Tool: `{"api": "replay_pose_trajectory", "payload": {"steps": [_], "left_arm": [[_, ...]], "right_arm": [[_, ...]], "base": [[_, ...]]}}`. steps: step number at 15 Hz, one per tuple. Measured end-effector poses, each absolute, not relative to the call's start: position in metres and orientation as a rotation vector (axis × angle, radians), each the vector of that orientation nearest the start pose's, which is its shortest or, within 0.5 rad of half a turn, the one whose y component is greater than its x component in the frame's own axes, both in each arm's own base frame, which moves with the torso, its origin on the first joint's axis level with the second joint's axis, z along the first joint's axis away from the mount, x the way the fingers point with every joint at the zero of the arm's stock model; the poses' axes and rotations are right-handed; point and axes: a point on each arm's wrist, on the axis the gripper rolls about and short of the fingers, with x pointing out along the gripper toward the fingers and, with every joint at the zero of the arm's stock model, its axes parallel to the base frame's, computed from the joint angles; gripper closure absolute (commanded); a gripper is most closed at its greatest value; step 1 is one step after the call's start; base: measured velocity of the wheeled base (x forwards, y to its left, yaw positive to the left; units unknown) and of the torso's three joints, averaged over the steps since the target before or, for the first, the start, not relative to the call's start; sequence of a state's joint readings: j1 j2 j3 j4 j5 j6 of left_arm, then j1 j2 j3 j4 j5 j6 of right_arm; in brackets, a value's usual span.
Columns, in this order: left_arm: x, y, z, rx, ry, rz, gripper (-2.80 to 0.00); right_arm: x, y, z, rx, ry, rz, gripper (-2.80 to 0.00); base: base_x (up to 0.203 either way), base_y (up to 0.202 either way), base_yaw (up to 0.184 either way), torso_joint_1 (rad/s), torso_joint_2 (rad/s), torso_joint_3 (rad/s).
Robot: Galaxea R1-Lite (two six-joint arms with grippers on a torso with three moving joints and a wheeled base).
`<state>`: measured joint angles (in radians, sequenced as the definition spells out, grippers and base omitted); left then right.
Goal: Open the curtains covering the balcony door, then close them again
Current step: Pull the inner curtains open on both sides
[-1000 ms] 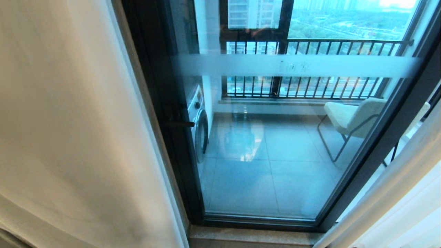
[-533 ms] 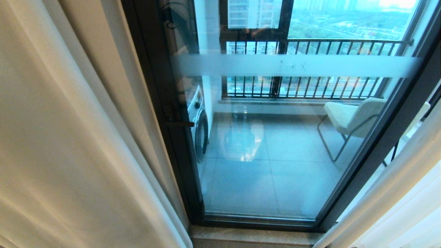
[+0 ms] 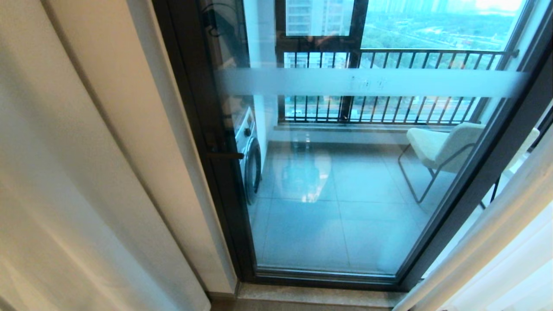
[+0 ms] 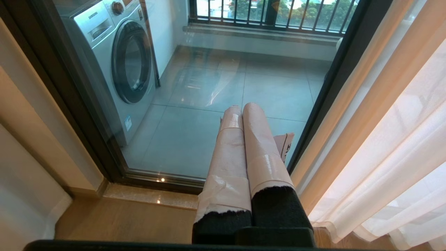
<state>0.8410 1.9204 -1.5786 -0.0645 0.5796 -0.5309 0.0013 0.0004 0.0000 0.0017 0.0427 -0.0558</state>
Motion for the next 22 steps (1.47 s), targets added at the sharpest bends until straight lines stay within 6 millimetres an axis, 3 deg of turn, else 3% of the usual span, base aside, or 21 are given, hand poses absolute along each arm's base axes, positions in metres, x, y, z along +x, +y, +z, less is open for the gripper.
{"api": "replay_pose_trajectory", "payload": {"steps": [4,12,13,17,22], "left_arm": [[0.266,0.274,0.289,-0.443,-0.109,1.367,0.00],[0.282,0.196,0.336,-0.416,-0.188,1.141,0.00],[0.281,0.191,0.340,-0.409,-0.192,1.130,-2.71],[0.274,0.178,0.349,-0.404,-0.210,1.106,-2.80],[0.259,0.164,0.344,-0.404,-0.181,1.100,-2.80]], "right_arm": [[-0.023,0.001,0.075,-0.056,0.001,0.043,0.00],[-0.023,0.001,0.075,-0.056,0.001,0.043,0.00],[-0.023,0.001,0.075,-0.056,0.001,0.043,0.00],[-0.023,0.001,0.075,-0.056,0.001,0.043,0.00],[-0.023,0.001,0.075,-0.056,0.001,0.043,0.00]], "base": [[0.000,0.000,0.000,0.000,0.00,0.000],[0.000,0.000,0.000,0.000,0.00,0.000],[0.000,0.000,0.000,0.000,0.00,0.000],[0.000,0.000,0.000,0.000,0.00,0.000],[0.000,0.000,0.000,0.000,0.00,0.000]]}}
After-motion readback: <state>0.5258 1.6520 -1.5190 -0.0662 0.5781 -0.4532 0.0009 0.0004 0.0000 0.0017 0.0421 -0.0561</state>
